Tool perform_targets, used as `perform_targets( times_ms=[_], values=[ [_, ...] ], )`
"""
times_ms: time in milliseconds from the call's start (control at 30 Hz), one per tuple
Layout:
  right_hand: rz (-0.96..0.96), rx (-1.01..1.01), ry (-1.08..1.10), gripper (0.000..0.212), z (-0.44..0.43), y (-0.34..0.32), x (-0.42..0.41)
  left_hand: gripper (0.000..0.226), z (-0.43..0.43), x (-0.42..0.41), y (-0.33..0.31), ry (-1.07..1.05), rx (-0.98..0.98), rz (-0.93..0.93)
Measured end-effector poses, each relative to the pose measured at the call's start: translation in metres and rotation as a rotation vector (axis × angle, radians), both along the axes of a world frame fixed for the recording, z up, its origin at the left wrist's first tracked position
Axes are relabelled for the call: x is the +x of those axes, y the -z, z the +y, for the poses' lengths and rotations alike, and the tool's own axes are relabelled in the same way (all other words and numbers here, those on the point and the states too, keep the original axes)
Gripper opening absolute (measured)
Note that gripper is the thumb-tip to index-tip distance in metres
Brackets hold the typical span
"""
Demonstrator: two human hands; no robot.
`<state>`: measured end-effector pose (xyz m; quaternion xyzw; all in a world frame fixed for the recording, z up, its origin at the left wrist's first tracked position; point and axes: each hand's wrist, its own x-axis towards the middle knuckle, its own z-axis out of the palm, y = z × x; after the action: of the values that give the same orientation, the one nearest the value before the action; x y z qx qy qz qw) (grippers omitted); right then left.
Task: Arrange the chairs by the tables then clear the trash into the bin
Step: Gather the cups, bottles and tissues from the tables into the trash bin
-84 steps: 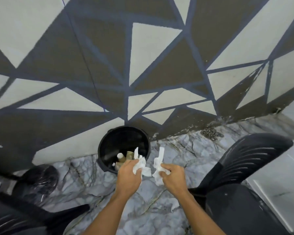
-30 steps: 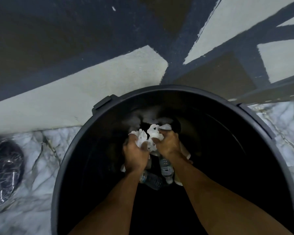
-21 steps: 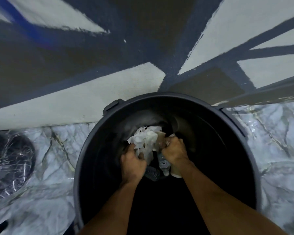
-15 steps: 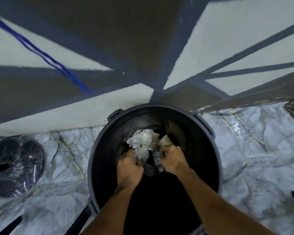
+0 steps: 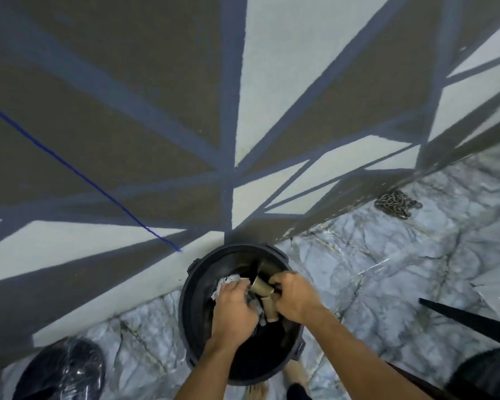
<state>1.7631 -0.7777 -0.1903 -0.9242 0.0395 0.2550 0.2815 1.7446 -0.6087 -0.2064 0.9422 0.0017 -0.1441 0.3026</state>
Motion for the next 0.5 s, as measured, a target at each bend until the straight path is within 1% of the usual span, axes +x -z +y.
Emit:
perform_targets(
  times_ms=[67, 133, 300, 400, 500],
  values=[
    [-0.036, 0.005, 0.087, 0.038, -0.014, -0.034, -0.018, 0.052, -0.013, -0.002, -0.03, 0.109, 0.013, -0.02],
    [-0.085, -0.031, 0.18, 0.031, -0.03, -0.063, -0.042, 0.054, -0.03, -0.003, -0.059, 0.213, -0.004, -0.043],
    [-0.176, -0.087, 0.434, 0.045, -0.076, -0.11, -0.116, 0.05, -0.087, -0.017, -0.118, 0.489, -0.022, -0.129],
    [-0.205, -0.117, 0.604, 0.046, -0.107, -0.139, -0.169, 0.053, -0.131, -0.039, -0.149, 0.667, -0.065, -0.147],
    [-0.249, -0.196, 0.753, 0.044, -0.14, -0.171, -0.227, 0.054, -0.185, -0.071, -0.178, 0.858, -0.083, -0.226]
  ],
)
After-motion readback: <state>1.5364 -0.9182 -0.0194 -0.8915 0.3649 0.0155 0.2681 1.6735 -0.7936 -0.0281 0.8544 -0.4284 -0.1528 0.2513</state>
